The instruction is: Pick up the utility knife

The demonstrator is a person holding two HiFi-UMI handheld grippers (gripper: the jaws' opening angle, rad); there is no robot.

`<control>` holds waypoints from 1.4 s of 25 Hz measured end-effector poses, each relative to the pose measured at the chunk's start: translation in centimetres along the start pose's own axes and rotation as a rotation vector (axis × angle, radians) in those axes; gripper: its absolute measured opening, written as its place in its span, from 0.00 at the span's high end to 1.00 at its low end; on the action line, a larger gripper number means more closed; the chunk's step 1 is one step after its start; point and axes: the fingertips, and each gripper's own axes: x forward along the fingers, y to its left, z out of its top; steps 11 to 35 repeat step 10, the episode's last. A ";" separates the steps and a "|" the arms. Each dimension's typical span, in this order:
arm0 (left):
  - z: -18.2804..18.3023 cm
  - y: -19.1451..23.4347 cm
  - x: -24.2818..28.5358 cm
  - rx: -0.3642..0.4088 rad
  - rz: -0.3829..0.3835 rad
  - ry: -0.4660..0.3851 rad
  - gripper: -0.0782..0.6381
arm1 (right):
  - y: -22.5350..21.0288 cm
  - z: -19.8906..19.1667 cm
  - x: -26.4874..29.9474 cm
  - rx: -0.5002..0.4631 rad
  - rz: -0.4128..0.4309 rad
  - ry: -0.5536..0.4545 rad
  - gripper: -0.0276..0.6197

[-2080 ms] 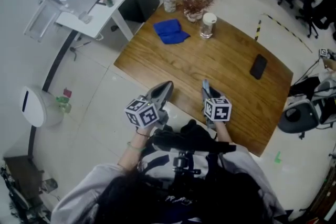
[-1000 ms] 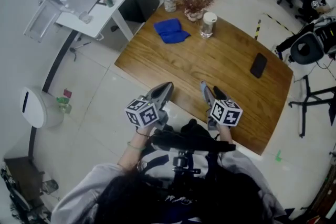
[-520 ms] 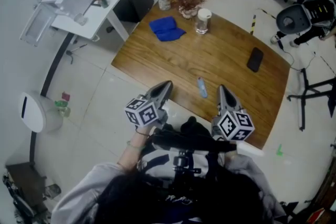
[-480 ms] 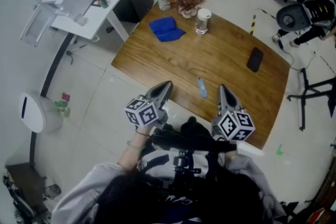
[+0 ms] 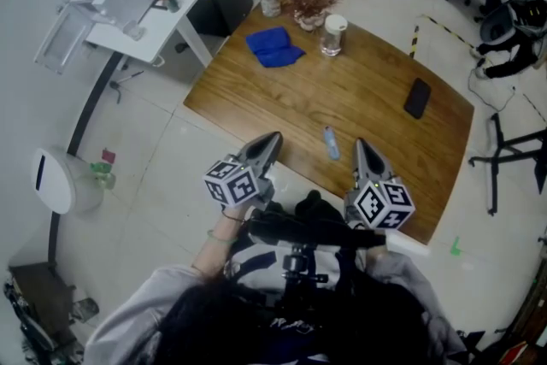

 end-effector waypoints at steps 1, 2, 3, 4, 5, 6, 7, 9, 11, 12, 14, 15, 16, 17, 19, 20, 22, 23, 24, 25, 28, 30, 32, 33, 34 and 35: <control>0.0 0.1 0.0 -0.001 0.001 0.000 0.88 | 0.0 -0.1 0.1 0.000 0.000 0.003 0.94; 0.1 0.1 0.0 -0.001 0.003 -0.001 0.88 | 0.0 -0.2 0.1 0.000 -0.001 0.007 0.94; 0.1 0.2 0.0 -0.001 0.004 -0.002 0.88 | -0.1 -0.3 0.2 -0.002 -0.001 0.010 0.94; 0.1 0.3 0.0 -0.002 0.006 -0.002 0.88 | -0.1 -0.4 0.2 -0.003 -0.001 0.014 0.94; 0.1 0.4 0.0 -0.002 0.007 -0.002 0.88 | -0.1 -0.5 0.3 -0.003 -0.001 0.016 0.94; 0.0 0.4 0.0 -0.003 0.008 -0.002 0.88 | -0.1 -0.5 0.3 -0.002 0.000 0.018 0.94; 0.0 0.4 0.0 -0.003 0.009 -0.001 0.88 | -0.1 -0.5 0.4 -0.002 0.000 0.019 0.94; -0.1 0.4 0.1 -0.004 0.011 0.002 0.88 | -0.1 -0.6 0.4 -0.002 0.001 0.023 0.94; -0.2 0.4 0.1 -0.004 0.011 0.003 0.88 | -0.1 -0.6 0.4 -0.002 0.001 0.025 0.94; -0.2 0.4 0.1 -0.004 0.011 0.003 0.88 | -0.1 -0.6 0.4 -0.002 0.001 0.025 0.94; -0.2 0.4 0.1 -0.004 0.011 0.003 0.88 | -0.1 -0.6 0.4 -0.002 0.001 0.025 0.94; -0.2 0.4 0.1 -0.004 0.011 0.003 0.88 | -0.1 -0.6 0.4 -0.002 0.001 0.025 0.94; -0.2 0.4 0.1 -0.004 0.011 0.003 0.88 | -0.1 -0.6 0.4 -0.002 0.001 0.025 0.94; -0.2 0.4 0.1 -0.004 0.011 0.003 0.88 | -0.1 -0.6 0.4 -0.002 0.001 0.025 0.94; -0.2 0.4 0.1 -0.004 0.011 0.003 0.88 | -0.1 -0.6 0.4 -0.002 0.001 0.025 0.94; -0.2 0.4 0.1 -0.004 0.011 0.003 0.88 | -0.1 -0.6 0.4 -0.002 0.001 0.025 0.94; -0.2 0.4 0.1 -0.004 0.011 0.003 0.88 | -0.1 -0.6 0.4 -0.002 0.001 0.025 0.94; -0.2 0.4 0.1 -0.004 0.011 0.003 0.88 | -0.1 -0.6 0.4 -0.002 0.001 0.025 0.94; -0.2 0.4 0.1 -0.004 0.011 0.003 0.88 | -0.1 -0.6 0.4 -0.002 0.001 0.025 0.94; -0.2 0.4 0.1 -0.004 0.011 0.003 0.88 | -0.1 -0.6 0.4 -0.002 0.001 0.025 0.94; -0.2 0.4 0.1 -0.004 0.011 0.003 0.88 | -0.1 -0.6 0.4 -0.002 0.001 0.025 0.94; -0.2 0.4 0.1 -0.004 0.011 0.003 0.88 | -0.1 -0.6 0.4 -0.002 0.001 0.025 0.94; -0.2 0.4 0.1 -0.004 0.011 0.003 0.88 | -0.1 -0.6 0.4 -0.002 0.001 0.025 0.94; -0.2 0.4 0.1 -0.004 0.011 0.003 0.88 | -0.1 -0.6 0.4 -0.002 0.001 0.025 0.94; -0.2 0.4 0.1 -0.004 0.011 0.003 0.88 | -0.1 -0.6 0.4 -0.002 0.001 0.025 0.94; -0.2 0.4 0.1 -0.004 0.011 0.003 0.88 | -0.1 -0.6 0.4 -0.002 0.001 0.025 0.94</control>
